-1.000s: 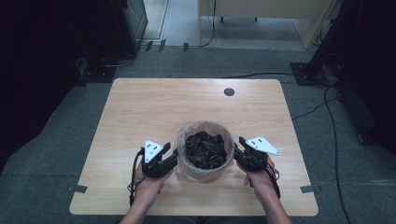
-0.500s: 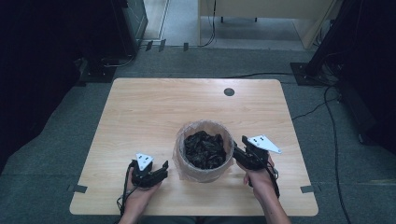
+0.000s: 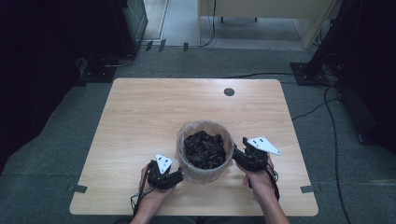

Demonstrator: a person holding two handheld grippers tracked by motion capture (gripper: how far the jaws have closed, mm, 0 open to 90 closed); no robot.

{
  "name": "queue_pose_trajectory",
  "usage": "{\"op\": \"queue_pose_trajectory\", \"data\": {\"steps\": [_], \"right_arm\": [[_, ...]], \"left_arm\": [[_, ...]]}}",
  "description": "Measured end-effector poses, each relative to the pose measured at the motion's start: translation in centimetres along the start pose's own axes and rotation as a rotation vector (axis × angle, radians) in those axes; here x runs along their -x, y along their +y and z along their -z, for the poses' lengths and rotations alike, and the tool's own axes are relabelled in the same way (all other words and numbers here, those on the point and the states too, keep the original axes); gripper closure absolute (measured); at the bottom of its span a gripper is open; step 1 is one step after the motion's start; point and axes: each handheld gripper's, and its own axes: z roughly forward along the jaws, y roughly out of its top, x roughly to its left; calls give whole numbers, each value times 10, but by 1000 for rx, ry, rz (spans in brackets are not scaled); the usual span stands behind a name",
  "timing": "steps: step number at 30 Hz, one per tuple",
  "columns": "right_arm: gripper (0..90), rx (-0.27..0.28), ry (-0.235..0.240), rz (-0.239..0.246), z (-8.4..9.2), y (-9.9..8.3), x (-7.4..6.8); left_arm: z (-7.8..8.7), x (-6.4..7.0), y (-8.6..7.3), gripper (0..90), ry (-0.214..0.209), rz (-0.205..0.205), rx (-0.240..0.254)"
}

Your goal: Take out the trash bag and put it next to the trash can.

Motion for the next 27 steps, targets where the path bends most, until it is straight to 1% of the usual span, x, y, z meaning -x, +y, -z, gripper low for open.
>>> {"op": "queue_pose_trajectory", "data": {"steps": [3,5,8,11,13,15,16,19,22,24,27], "right_arm": [[497,1,3,-5,-1,-1,0],[504,-4,4,-10,-1,-2,0],[518,-3,1,-9,-1,-2,-2],[516,-3,-1,-6,-1,-2,-2],[503,-3,-1,-5,-1,-2,-2],[479,-2,5,-5,0,-2,0],[479,0,1,-4,1,-2,1],[478,-2,-20,-16,6,-4,9],[476,-22,-44,-17,11,-15,20],[473,-54,-48,-30,13,-29,26],[469,-118,-53,-38,13,-48,32]], "left_arm": [[5,1,3,397,-3,-18,45],[9,3,6,470,-9,-21,75],[14,6,7,593,-27,-40,108],[14,6,8,705,-64,-39,116],[15,6,10,796,-93,-37,119],[16,5,12,875,-101,-25,137],[17,4,13,900,-104,-18,148],[22,-2,17,900,-104,1,177],[24,-9,19,900,-103,21,190],[23,-12,20,900,-100,38,192],[24,-14,23,900,-99,55,199]]}}
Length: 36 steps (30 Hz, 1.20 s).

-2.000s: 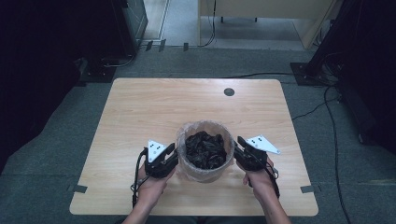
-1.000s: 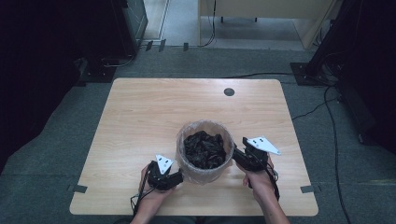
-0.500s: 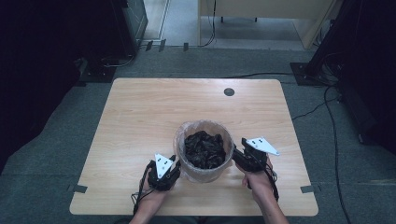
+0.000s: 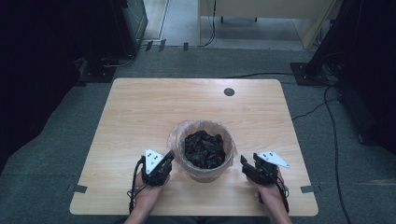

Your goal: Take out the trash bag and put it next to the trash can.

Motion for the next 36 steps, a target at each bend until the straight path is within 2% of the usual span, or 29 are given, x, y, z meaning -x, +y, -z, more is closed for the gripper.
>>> {"op": "queue_pose_trajectory", "data": {"steps": [2,8,15,17,20,23,27,31,33,36], "right_arm": [[469,-28,14,-16,-1,-8,-1],[431,-85,58,41,-8,-23,-21],[413,-90,65,74,-17,-24,-34],[407,-92,60,103,-17,-26,-36],[416,-82,58,104,-17,-26,-37],[494,-52,49,102,-18,-23,-39],[686,-19,40,136,-20,-19,-46],[888,43,63,155,-15,-11,-50],[900,83,67,165,-9,-5,-52],[900,135,46,180,0,5,-56]], "left_arm": [[1,1,3,900,1,5,10],[6,1,8,900,-1,18,31],[9,-1,10,900,-9,23,39],[10,-2,11,900,-9,26,45],[11,-1,13,900,-13,25,49],[14,1,16,900,-21,29,60],[18,3,20,900,-29,26,74],[27,5,29,900,-48,23,103],[30,6,32,900,-59,21,113],[35,8,39,900,-74,17,129]]}}
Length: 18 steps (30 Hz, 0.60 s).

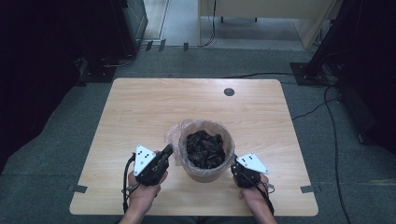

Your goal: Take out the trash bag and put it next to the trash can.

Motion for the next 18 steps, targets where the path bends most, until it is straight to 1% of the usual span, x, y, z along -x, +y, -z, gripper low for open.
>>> {"op": "queue_pose_trajectory", "data": {"steps": [1,2,4,7,11,13,15,17,18], "right_arm": [[900,19,-15,8,3,4,0],[900,34,-29,12,5,8,0],[900,60,-56,0,9,15,1],[900,98,-96,9,16,26,2],[900,150,-137,20,24,40,1],[900,174,-154,28,27,47,-1],[900,199,-161,40,29,56,-3],[900,219,-147,54,30,67,-6],[900,232,-136,62,31,73,-9]], "left_arm": [[1,1,2,900,-5,-6,4],[2,2,5,900,-9,-2,13],[3,5,10,900,-19,-9,22],[2,10,18,900,-32,-18,38],[0,17,30,900,-50,-39,53],[-3,23,36,900,-65,-52,57],[-6,28,42,900,-79,-68,60],[-10,35,48,900,-89,-80,64],[-14,37,51,900,-93,-80,66]]}}
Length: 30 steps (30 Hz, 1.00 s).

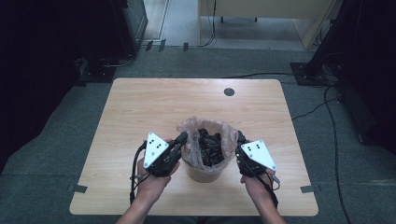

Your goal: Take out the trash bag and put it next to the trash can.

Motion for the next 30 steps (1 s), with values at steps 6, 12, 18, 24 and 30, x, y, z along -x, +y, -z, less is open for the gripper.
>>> {"op": "queue_pose_trajectory", "data": {"steps": [6,12,18,24,30], "right_arm": [[900,96,111,-10,-1,43,-13],[744,87,235,-70,6,56,-16],[631,16,302,-161,19,36,-4],[540,-41,339,-202,30,24,-9],[453,-103,414,-203,30,20,-33]], "left_arm": [[-13,15,26,900,-45,-15,36],[-15,10,23,900,-34,-34,14],[-18,-2,10,900,-23,-4,-20],[-19,3,12,900,-35,-10,-16],[-18,6,16,900,-53,-2,-12]]}}
